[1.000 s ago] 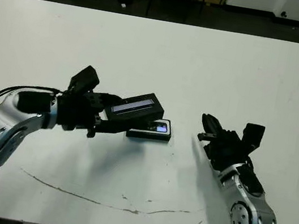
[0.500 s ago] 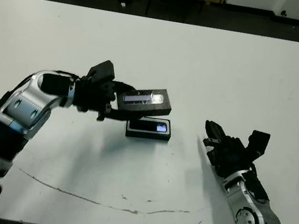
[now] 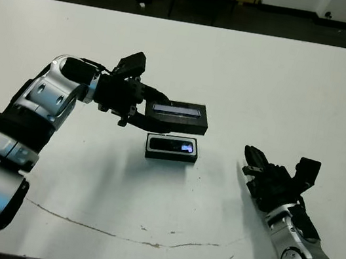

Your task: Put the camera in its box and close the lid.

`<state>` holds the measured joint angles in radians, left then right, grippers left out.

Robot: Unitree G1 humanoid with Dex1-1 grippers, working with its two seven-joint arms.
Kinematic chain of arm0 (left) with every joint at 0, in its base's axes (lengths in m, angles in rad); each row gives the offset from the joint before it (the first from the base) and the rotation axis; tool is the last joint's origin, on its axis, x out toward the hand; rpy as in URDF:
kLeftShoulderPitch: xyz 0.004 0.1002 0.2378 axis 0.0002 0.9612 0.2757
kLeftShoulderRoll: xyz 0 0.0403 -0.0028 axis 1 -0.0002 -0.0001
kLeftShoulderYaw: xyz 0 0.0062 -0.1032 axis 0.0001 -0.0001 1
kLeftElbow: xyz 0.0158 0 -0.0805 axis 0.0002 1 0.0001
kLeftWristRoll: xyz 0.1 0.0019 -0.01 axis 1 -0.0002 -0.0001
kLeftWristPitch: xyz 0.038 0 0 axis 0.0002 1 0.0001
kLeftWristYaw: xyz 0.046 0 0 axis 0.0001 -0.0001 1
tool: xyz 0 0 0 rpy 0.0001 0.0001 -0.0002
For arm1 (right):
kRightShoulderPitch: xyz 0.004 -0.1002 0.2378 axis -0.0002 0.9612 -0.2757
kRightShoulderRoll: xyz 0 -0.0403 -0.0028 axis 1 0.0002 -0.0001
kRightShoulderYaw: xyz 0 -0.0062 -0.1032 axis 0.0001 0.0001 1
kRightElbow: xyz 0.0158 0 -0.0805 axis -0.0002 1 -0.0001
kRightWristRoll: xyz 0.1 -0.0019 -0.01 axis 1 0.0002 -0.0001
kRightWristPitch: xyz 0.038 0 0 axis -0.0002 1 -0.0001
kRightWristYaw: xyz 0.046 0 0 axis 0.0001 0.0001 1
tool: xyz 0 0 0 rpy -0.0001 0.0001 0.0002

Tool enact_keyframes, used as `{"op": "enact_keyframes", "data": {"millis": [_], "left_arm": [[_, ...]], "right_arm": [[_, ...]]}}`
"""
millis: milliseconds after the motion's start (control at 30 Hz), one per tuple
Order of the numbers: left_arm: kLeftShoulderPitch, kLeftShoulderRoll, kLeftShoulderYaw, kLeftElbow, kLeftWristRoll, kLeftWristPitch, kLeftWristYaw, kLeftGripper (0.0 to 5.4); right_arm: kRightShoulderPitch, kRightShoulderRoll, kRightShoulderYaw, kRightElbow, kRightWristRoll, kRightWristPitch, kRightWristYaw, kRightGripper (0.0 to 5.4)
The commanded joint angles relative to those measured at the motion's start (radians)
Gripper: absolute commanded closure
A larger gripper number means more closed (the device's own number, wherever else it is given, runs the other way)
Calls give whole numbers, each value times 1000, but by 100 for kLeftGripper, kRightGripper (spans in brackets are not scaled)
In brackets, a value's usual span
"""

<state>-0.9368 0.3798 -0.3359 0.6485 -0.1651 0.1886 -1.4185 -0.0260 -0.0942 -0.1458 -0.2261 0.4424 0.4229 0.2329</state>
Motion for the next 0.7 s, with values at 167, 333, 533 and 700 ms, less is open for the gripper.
{"op": "enact_keyframes", "data": {"millis": [167,333,533,700], "left_arm": [[-88,-61,-50,191,99,-108,-103,282],[-91,-94,-50,242,136,-145,-89,282],[-69,-118,-51,253,187,-152,-40,282],[-28,-126,-50,209,218,-178,37,282]], "right_arm": [[18,-20,-20,-4,21,27,-2,540],[30,-20,-20,-13,15,25,-10,540],[36,-24,-19,-11,10,22,-14,540],[40,-33,-15,-2,3,14,-3,540]]}}
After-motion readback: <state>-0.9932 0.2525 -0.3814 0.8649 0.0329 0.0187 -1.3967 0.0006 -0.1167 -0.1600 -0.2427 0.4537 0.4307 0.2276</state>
